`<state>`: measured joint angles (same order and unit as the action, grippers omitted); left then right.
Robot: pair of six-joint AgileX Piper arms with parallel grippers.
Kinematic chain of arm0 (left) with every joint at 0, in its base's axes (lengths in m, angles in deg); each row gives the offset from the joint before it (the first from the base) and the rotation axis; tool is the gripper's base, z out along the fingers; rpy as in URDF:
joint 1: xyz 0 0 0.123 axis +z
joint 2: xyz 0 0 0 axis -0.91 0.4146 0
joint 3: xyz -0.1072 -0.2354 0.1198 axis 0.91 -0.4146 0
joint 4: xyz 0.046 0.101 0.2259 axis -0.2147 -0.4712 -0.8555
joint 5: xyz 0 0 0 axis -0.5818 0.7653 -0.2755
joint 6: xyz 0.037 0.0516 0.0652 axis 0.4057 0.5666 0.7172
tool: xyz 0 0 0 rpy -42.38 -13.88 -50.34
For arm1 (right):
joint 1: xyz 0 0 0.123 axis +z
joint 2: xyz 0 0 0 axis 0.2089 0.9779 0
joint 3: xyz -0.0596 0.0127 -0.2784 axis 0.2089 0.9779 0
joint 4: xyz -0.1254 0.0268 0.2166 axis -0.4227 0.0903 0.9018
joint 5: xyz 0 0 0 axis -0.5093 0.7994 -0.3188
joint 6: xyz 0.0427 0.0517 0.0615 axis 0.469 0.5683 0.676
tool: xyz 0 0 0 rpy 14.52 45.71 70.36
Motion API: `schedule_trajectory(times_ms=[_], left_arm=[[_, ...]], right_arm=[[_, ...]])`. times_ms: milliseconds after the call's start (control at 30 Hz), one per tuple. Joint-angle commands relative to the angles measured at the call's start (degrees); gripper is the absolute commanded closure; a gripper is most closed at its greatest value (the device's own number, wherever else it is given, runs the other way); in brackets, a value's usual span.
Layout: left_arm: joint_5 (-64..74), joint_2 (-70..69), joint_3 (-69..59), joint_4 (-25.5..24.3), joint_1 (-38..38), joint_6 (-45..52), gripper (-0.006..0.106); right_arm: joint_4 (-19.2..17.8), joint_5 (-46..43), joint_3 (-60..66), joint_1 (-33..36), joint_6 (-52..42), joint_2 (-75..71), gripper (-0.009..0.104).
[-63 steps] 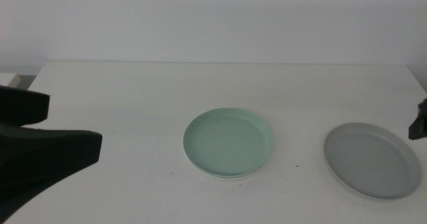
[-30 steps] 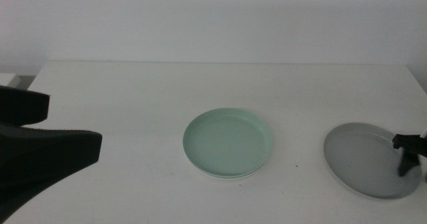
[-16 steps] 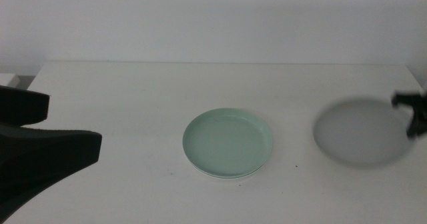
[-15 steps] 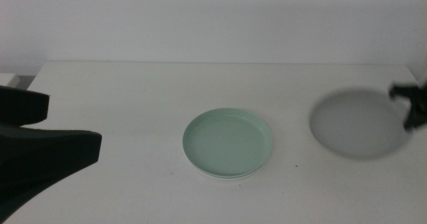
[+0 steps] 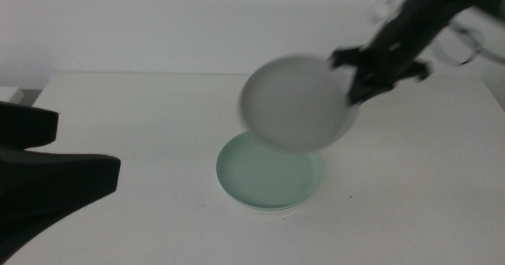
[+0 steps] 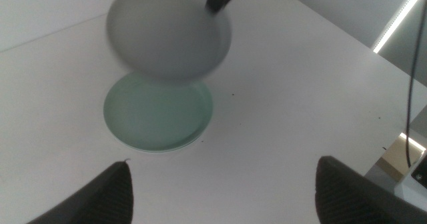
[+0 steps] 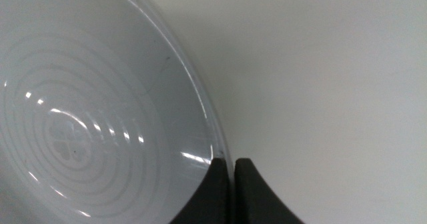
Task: Stack the three bowls on top of each other.
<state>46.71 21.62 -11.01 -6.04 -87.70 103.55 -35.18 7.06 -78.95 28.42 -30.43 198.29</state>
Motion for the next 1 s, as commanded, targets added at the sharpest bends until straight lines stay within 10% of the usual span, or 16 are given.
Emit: schedule_trajectory(times_ms=[0,667,967], left_arm=[[-0.70,-0.05,-0.26,0.30,-0.10,-0.19,0.007],[-0.70,-0.05,-0.26,0.30,-0.10,-0.19,0.007],[-0.70,-0.05,-0.26,0.30,-0.10,-0.19,0.007]], right_arm=[[0.04,0.46,-0.40,3.29,0.42,2.44,0.097],[1.10,-3.18,-0.40,6.70,1.50,9.98,0.095],[-1.07,-0.17,-0.40,6.70,1.50,9.98,0.040]])
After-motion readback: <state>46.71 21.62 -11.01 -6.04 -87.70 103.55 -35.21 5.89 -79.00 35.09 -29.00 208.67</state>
